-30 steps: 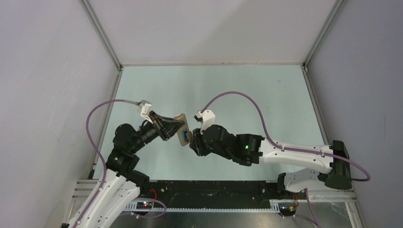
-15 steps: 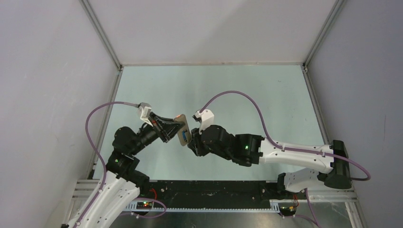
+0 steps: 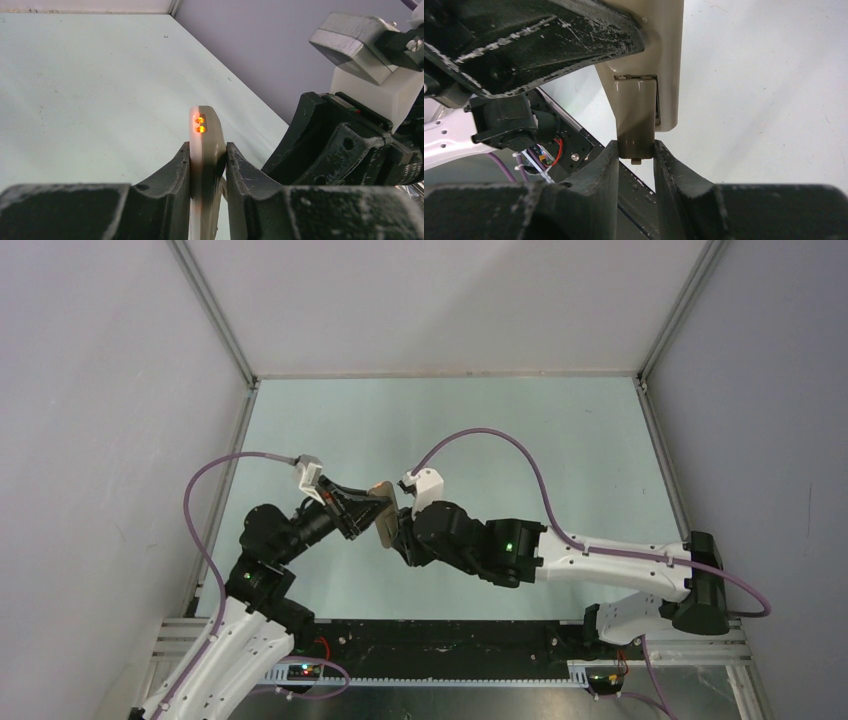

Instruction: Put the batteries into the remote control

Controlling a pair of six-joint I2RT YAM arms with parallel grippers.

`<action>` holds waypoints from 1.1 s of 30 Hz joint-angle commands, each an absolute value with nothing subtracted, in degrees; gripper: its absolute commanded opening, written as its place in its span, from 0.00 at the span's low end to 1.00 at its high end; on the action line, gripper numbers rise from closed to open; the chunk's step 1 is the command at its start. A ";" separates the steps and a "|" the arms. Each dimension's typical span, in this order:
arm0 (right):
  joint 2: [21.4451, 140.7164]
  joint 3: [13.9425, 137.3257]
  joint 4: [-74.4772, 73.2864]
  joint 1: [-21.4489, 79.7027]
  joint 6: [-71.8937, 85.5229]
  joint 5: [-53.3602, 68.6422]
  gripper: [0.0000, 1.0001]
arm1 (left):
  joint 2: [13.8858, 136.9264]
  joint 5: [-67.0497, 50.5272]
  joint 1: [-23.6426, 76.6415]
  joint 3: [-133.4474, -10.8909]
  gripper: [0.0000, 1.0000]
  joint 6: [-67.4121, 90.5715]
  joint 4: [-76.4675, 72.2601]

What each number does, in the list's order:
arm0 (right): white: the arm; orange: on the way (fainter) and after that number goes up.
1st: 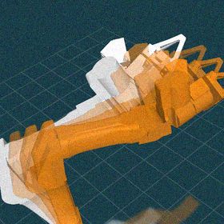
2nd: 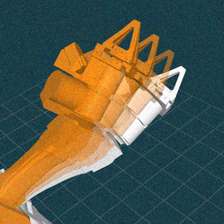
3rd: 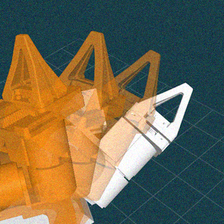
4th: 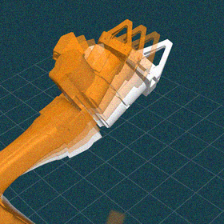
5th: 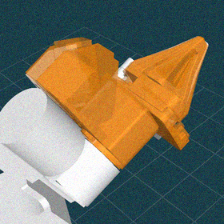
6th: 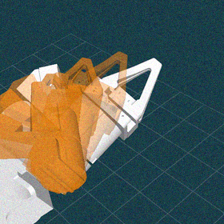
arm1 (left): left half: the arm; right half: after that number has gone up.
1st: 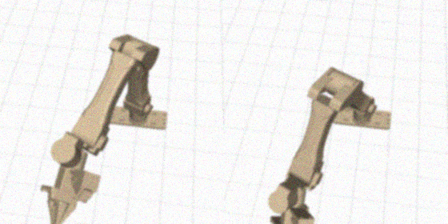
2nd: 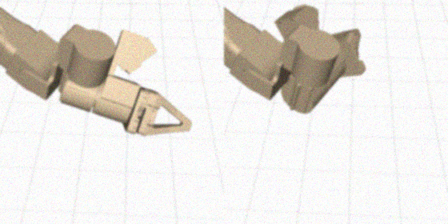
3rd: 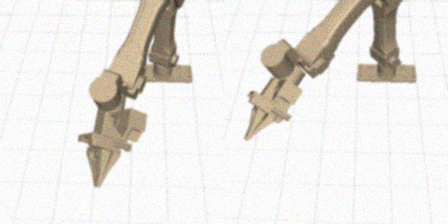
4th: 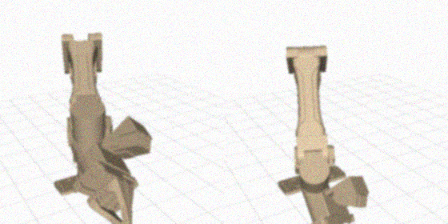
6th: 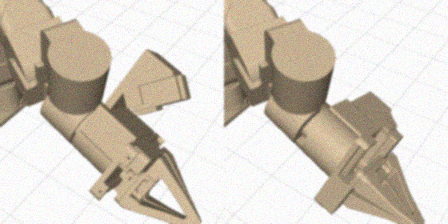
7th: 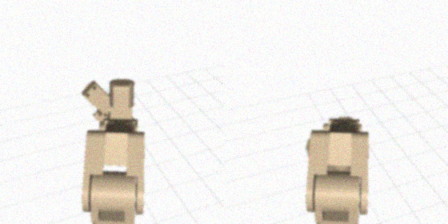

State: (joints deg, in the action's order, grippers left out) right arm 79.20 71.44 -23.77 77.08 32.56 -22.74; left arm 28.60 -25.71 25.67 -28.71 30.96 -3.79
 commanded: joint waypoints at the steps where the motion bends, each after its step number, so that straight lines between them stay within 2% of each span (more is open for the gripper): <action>1: 79.71 74.62 -25.93 76.99 33.60 -24.87 0.17 | 28.58 -26.07 26.04 -29.44 0.00 30.07 -6.94; 16: 80.14 75.58 -25.10 76.02 29.65 -25.20 0.17 | 30.31 -28.17 26.10 -30.01 0.00 31.09 -6.94; 33: 82.31 77.87 -28.13 73.44 32.86 -22.37 0.17 | 32.33 -31.46 26.20 -30.56 0.00 33.00 -6.33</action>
State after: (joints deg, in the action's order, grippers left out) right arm 81.36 73.80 -27.46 74.94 31.40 -21.28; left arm 31.40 -27.31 25.76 -28.71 31.20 -5.04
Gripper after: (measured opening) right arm 0.311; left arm 0.294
